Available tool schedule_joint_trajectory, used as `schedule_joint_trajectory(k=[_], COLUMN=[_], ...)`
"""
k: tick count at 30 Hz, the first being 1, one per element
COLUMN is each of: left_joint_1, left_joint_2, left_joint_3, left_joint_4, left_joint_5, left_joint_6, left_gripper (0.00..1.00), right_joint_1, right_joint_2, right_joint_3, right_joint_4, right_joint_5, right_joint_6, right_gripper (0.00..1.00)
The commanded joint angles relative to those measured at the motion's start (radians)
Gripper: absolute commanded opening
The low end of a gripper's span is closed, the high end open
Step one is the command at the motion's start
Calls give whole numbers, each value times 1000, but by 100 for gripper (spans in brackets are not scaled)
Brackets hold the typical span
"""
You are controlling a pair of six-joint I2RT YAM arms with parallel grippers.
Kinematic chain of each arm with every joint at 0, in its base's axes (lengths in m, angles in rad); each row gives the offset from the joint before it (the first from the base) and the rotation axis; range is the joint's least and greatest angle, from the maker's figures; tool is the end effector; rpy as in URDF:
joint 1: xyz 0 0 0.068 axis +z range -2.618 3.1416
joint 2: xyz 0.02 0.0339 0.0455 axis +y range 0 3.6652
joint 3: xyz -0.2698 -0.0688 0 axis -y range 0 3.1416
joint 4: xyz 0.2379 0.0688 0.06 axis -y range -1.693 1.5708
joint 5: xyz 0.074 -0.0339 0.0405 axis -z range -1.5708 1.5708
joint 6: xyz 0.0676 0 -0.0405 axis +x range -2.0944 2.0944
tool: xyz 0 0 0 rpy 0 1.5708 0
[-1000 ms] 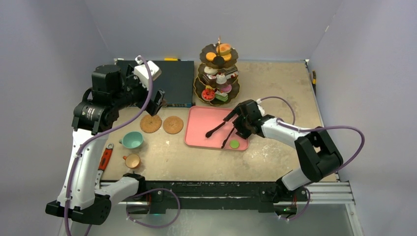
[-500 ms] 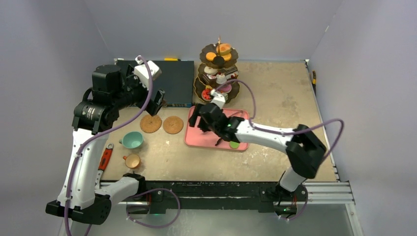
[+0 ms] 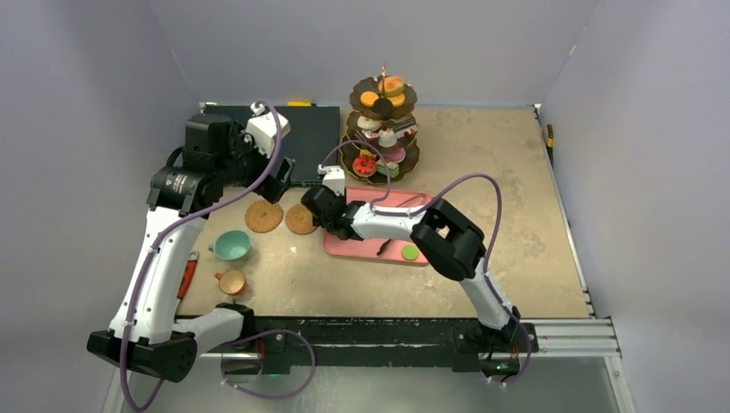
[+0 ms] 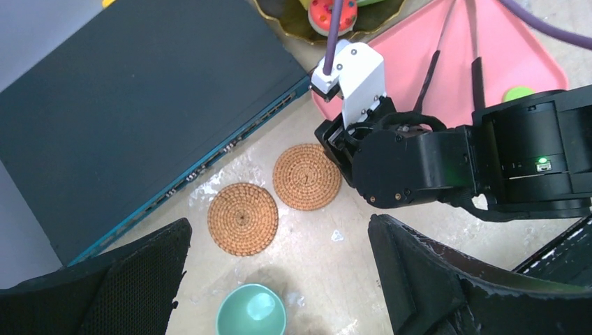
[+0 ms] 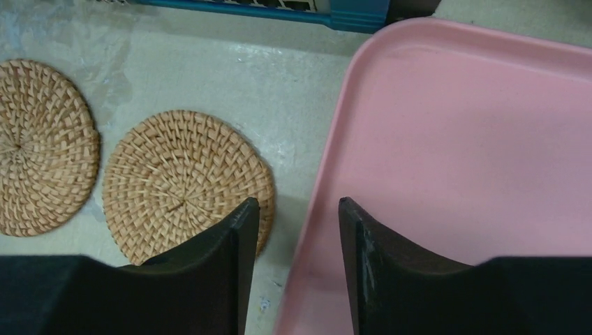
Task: Serve the afternoon tea
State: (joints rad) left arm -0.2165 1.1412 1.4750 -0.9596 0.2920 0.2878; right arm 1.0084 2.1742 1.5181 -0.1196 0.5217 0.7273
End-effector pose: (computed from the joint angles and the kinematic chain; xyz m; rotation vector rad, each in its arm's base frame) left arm 0.2157 -0.0674 0.4122 0.7005 2.0642 -0.2798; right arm 0.2913 0.3990 0.1452 -0.0649 2.2426 0.3295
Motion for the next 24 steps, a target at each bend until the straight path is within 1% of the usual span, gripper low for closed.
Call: schedule_joint_trajectory(k=[1,4,6,7,9,14,19,24], left_joint_1=[5,10,18,28,47,86,120,136], left_joint_2=[-6,-5,2,7,20,46,54,67], left_joint_3=[-42,-79,-101,-112,-137,-213,-261,-273], left_joint_4=[15,26,34,38,45,87,120,124], left_joint_5=[-55,-56,-55,-51,-42,-34,-33,-27], left_joint_6=[-21,-37,-41,-42,-41,-20,15,36], left_gripper=[99,99,99,99,99,99,99,99], right_joint_1=[-3,-3,-4,-4,-6,-25,-76,-168], right_joint_2=[24,44,41,34,2,-127,-247,-359], right_joint_3=[63,61,43,17,-39,-244,-430,-586], right_joint_4=[-11,-14,-22,-24,-23,2,49,90], right_joint_5=[77,88,100,109,128,150,148,119], right_joint_6=[-63,-73,-68,-60,-35,35,44,27], right_gripper=[46,37,27,19,13,8,7,7])
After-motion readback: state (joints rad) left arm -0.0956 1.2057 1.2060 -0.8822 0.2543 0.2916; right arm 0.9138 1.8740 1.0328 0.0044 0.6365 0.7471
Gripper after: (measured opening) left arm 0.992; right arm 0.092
